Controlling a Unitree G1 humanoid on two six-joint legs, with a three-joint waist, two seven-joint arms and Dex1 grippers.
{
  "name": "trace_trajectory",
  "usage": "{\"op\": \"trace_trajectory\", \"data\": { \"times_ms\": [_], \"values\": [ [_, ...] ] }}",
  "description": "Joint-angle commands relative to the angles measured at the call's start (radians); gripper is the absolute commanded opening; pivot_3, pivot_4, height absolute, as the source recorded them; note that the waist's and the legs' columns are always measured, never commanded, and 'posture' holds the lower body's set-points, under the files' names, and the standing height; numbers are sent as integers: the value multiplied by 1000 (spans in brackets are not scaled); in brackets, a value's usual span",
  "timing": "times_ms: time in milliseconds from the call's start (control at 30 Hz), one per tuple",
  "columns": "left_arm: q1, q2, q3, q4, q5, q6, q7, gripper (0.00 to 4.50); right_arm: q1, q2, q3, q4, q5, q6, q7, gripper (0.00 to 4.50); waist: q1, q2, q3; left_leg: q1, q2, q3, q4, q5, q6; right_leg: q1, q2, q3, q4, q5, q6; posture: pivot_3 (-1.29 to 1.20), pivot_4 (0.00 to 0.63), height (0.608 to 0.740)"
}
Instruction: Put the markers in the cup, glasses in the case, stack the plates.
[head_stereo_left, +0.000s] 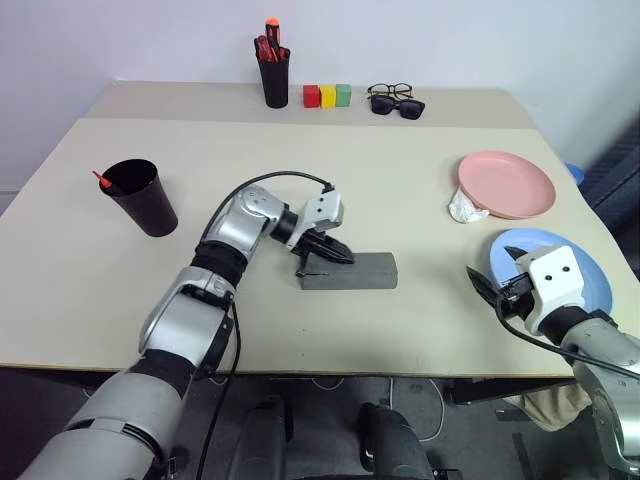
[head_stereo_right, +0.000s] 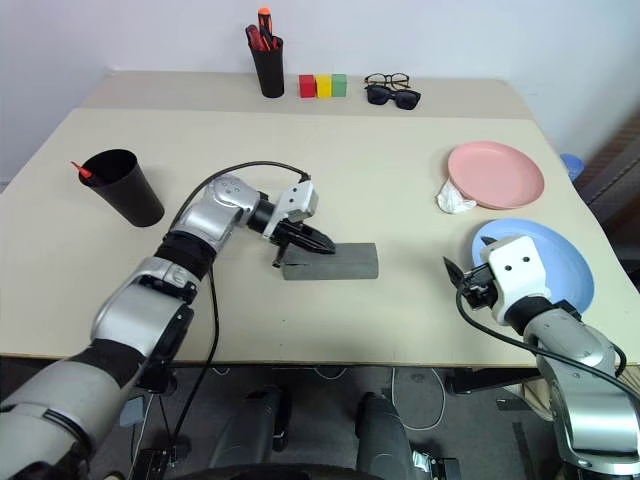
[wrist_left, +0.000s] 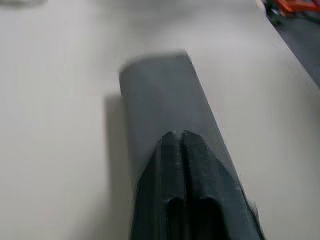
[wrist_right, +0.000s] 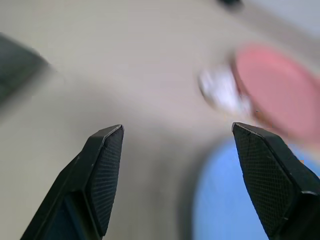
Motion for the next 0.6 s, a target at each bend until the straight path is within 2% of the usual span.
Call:
{"op": "trace_trajectory", "data": {
  "times_ms": [33,167,367,433,500,600],
  "values": [
    [26,-52,-10,-178,-28,111,86,2380,-15,-10,-8,27,-19,41,-19,3531,-2,0,0,0,0,0,0,0,0,0,0,0,0,0,0,0,150,740],
    [67,-104,-25,-277,-22,174,192,4464,-49,-9,7,74,-29,71,-30,3531,-11,2,-1,2,0,0,0,0,0,0,0,0,2,0,0,0,150,740],
    [76,-152,-48,-373,-40,275,282,4464,-95,-3,33,143,-44,100,-40,3531,-13,3,-1,2,0,-1,0,0,0,0,0,0,2,0,0,0,150,740],
    [77,-165,-52,-393,-43,293,306,4500,-110,-2,42,164,-42,114,-41,3002,-12,3,-1,2,0,-1,0,0,0,0,0,0,2,0,0,0,150,740],
    [77,-172,-54,-408,-50,305,322,4500,-119,-4,48,182,-46,124,-45,2236,-11,3,-1,2,0,-1,0,0,0,0,0,0,2,0,0,0,150,740],
    [77,-170,-56,-421,-59,316,338,4500,-126,-8,52,198,-49,128,-44,726,-8,3,-1,2,0,-1,0,0,0,0,0,0,1,0,0,0,150,740]
  ]
}}
